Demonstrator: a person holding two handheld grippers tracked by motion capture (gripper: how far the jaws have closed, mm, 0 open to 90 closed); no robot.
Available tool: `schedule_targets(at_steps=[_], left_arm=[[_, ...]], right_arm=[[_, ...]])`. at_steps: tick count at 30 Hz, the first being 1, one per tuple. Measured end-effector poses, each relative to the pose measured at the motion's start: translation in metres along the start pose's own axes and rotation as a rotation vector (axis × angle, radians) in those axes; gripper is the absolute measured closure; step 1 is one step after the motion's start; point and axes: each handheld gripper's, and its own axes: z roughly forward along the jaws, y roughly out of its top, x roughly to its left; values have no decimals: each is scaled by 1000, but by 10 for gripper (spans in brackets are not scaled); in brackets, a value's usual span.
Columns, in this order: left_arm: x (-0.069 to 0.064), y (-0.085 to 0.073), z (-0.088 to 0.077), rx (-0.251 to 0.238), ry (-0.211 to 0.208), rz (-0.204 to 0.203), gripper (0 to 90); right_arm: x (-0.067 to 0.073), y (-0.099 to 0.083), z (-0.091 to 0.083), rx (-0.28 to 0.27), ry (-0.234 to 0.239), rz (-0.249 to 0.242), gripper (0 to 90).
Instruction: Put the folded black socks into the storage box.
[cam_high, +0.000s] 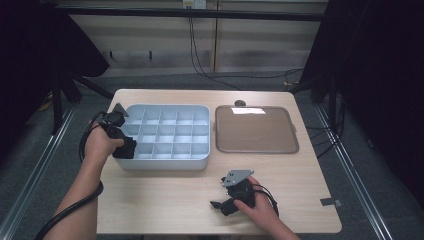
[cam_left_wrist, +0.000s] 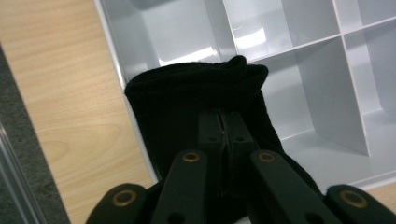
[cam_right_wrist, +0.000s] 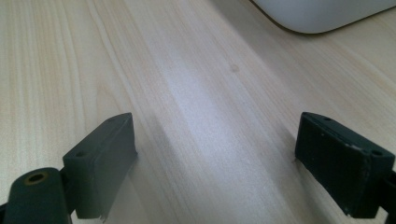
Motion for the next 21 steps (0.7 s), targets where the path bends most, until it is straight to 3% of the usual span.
schedule_targets(at_steps=[2, 11, 13, 16, 19, 21], left_arm=[[0, 2, -7, -21, 28, -1, 862], [8, 9, -17, -96, 66, -19, 816], [9, 10, -17, -93, 72, -6, 811], [9, 11, -13, -81, 67, -24, 798], [10, 10, -4, -26, 32, -28, 805], [10, 9, -2, -18, 29, -38, 836]], right_arm=[[0, 0, 0, 0, 0, 0, 117], [0, 0, 0, 0, 0, 0, 117], [0, 0, 0, 0, 0, 0, 117], [0, 0, 0, 0, 0, 0, 117], [0, 0, 0, 0, 0, 0, 117], [0, 0, 0, 0, 0, 0, 117]])
